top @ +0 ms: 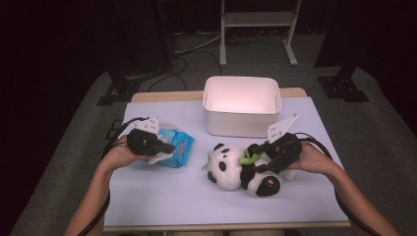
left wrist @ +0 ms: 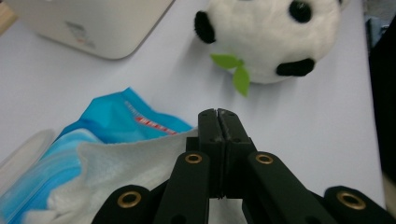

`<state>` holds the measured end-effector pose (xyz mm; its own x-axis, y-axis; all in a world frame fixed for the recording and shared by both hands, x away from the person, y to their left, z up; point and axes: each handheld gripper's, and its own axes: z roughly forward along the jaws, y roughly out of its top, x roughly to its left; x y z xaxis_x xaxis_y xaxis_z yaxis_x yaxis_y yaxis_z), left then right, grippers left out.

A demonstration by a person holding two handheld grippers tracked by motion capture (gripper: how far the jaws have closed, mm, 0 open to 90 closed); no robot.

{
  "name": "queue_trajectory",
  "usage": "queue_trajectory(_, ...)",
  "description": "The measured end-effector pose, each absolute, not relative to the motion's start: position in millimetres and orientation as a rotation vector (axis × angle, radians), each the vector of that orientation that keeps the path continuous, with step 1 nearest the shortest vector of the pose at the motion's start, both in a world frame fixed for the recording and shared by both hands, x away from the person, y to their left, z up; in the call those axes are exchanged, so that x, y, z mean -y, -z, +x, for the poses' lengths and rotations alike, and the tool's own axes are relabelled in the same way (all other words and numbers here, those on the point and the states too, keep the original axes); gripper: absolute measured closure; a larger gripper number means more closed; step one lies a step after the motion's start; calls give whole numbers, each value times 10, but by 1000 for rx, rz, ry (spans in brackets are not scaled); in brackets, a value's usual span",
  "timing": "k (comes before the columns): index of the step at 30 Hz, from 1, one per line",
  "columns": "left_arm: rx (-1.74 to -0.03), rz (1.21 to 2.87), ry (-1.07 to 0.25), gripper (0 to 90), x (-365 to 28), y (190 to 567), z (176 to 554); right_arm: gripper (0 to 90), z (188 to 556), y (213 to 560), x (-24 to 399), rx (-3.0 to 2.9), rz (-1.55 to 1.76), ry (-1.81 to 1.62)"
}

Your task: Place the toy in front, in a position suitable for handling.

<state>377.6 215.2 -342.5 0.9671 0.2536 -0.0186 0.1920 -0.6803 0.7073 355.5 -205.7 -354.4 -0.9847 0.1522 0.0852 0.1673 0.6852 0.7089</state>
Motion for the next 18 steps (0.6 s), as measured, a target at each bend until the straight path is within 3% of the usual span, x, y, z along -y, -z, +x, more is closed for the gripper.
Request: queue_trajectory(18, -182, 2348, -35, 898, -1560, 3173, 3792, 332, 3516, 3520, 2263, 2843, -317, 1222)
